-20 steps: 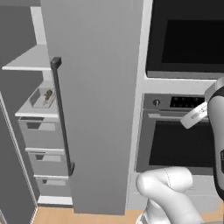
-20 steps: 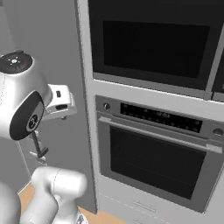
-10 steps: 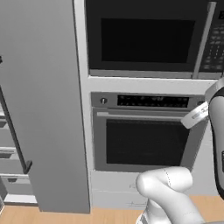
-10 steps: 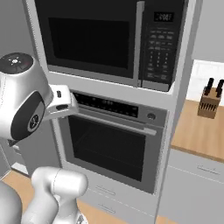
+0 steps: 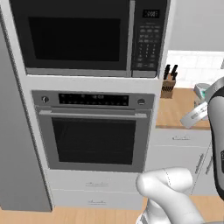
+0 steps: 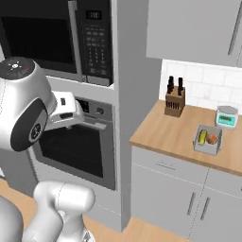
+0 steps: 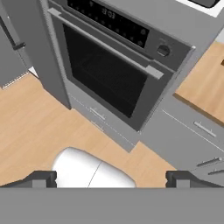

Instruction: Take the meat container that has the fish and place it on the second highest rack of the freezer. Then take the vegetable container that has the onion and cucumber and place it on the highest rack of the freezer.

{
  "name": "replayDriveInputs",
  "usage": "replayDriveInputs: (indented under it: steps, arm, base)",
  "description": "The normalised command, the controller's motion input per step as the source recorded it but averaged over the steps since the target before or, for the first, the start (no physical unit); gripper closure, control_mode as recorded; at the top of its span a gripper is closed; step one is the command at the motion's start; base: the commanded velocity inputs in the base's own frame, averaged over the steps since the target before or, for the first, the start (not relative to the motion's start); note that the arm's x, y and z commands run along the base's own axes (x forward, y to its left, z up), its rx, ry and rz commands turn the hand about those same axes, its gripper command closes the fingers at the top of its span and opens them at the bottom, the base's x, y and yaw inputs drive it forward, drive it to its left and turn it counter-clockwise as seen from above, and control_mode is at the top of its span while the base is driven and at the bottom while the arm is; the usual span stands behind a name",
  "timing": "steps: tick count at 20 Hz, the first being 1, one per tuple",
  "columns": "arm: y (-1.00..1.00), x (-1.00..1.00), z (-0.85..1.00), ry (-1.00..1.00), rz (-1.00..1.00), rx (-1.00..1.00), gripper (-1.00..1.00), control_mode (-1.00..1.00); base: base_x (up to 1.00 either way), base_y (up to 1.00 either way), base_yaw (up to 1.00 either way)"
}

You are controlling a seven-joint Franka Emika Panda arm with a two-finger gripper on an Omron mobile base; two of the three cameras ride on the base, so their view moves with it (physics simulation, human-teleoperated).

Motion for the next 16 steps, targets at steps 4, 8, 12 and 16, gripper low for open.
replayDriveInputs:
  steps: [4,8,12,16]
  arm:
    - [0.00,0.00,0.00,0.00,0.00,0.00,-1.00,1.00]
    - [0.00,0.00,0.00,0.00,0.00,0.00,-1.00,1.00]
    - [0.00,0.00,0.00,0.00,0.00,0.00,-1.00,1.00]
    - [0.00,0.00,0.00,0.00,0.00,0.00,-1.00,1.00]
  base:
    - [0.18,-1.00,0.02]
    - [0.50,-1.00,0.01]
    - [0.17,-0.54,0.00]
    - [-0.09,-0.40,0.06]
